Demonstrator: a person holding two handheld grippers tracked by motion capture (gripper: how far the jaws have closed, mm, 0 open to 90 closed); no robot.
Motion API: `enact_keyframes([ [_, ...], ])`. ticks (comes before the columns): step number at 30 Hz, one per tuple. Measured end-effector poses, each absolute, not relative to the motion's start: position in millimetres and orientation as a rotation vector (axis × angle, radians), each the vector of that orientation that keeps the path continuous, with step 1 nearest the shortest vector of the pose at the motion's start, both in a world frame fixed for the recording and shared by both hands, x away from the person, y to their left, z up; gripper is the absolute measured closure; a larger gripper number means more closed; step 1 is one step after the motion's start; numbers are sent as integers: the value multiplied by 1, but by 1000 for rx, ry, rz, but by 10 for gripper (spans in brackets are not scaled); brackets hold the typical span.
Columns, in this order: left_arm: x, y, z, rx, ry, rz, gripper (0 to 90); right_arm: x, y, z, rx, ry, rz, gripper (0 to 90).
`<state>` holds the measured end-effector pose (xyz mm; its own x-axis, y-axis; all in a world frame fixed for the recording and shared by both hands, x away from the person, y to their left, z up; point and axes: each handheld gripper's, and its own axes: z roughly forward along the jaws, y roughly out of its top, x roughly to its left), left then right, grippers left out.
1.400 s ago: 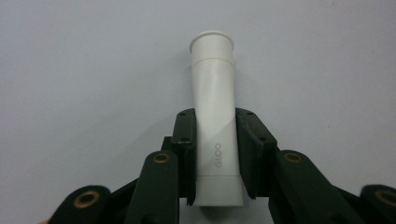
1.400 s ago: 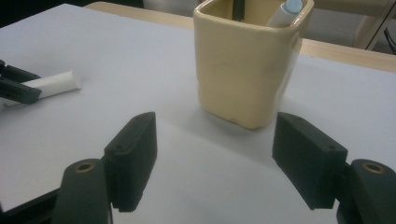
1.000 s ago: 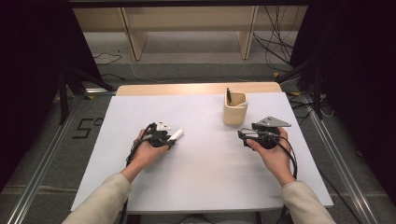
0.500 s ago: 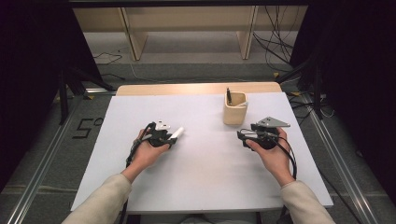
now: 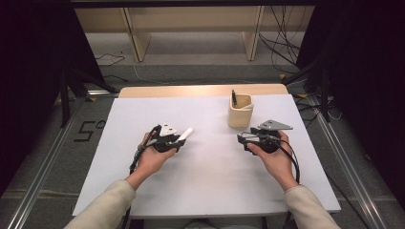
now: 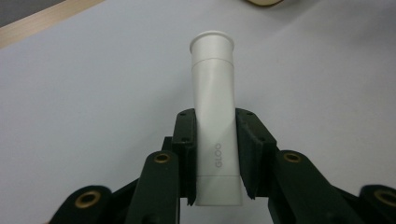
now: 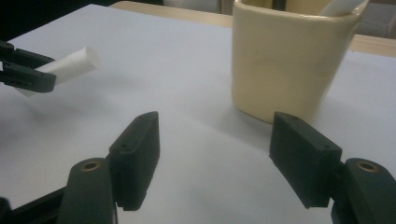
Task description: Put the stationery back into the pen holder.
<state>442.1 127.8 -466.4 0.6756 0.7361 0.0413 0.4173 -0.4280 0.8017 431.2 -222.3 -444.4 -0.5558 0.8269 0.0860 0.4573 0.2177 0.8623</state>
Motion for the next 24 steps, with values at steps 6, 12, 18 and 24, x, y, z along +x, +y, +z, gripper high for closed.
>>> enact_keyframes([
  [6, 434, 119, -463, 2074, 840, 490, 711, 432, -212, -444, 1181, 2129, 1297, 342],
  [12, 428, 110, -462, 2080, 805, 474, 711, 432, -201, -443, 1171, 2154, 1332, 343],
  [18, 423, 102, -461, 2092, 762, 468, 711, 433, -190, -442, 1153, 2182, 1348, 343],
  [24, 419, 96, -461, 2090, 736, 473, 710, 432, -180, -442, 1135, 2214, 1364, 343],
])
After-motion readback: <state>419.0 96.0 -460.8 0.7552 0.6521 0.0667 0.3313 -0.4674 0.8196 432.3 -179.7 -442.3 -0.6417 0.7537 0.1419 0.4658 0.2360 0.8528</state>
